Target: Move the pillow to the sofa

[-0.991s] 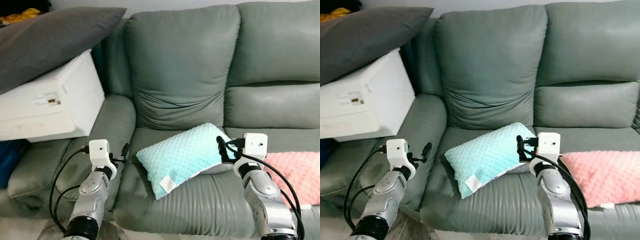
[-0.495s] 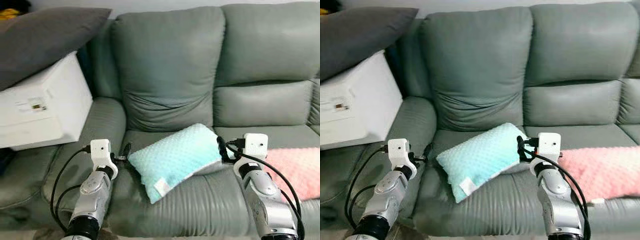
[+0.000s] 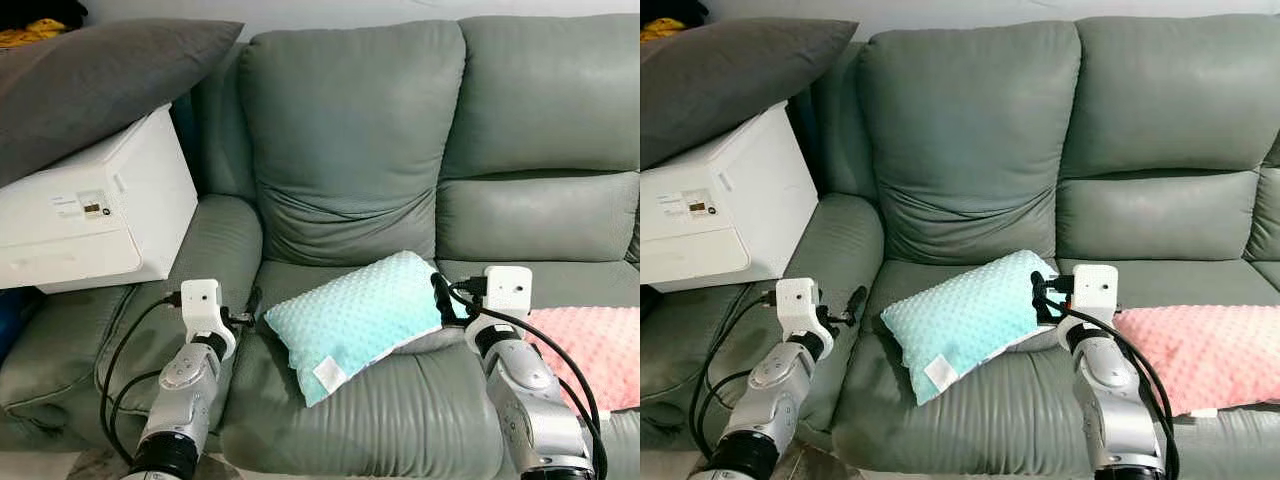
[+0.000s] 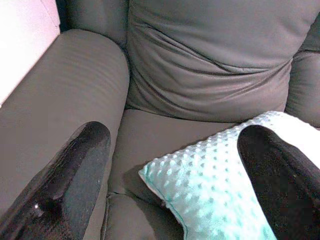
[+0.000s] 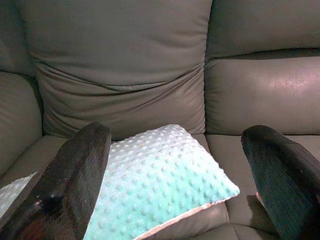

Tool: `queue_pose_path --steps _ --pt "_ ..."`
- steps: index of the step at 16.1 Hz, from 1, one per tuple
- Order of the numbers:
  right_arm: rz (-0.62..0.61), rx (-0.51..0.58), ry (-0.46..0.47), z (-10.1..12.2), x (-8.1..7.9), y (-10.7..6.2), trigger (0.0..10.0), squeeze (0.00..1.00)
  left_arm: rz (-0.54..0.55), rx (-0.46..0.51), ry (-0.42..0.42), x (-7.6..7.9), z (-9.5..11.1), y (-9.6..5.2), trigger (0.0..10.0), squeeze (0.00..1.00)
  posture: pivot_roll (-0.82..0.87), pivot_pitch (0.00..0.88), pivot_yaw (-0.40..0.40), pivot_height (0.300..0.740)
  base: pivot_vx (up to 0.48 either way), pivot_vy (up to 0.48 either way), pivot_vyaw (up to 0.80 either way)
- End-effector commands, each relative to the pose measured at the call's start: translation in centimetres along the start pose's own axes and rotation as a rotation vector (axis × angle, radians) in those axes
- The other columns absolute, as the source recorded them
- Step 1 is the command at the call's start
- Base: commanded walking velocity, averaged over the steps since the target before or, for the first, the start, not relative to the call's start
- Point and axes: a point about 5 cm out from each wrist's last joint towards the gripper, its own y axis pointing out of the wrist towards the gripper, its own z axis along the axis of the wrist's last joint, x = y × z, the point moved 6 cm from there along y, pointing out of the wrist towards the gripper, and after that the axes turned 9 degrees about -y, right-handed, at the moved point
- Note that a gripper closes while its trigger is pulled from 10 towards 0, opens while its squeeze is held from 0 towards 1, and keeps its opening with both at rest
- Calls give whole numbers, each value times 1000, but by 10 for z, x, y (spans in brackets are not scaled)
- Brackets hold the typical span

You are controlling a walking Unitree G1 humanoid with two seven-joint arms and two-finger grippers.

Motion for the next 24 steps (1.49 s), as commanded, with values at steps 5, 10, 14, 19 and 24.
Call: queue_pose_path --steps 5,10,14,19,24 --pt "22 0 -4 -1 -8 -10 10000 0 -6 -42 14 -5 -10 -8 10000 0 -224 0 74 708 0 0 0" --pt "24 -12 2 -6 -10 -13 10000 0 -8 -58 28 -8 -13 -11 10000 0 -219 14 80 678 0 0 0" --pt "27 -20 13 -7 -12 -15 10000 0 -10 -69 38 -9 -13 -12 10000 0 -214 22 84 629 0 0 0" --pt "20 -8 30 -4 -11 -13 10000 0 -33 -85 51 -7 -14 -14 10000 0 -211 27 86 581 0 0 0" --pt "8 -2 26 -1 -8 -11 10000 0 -48 -65 51 -6 -7 -13 10000 0 -209 26 86 581 0 0 0"
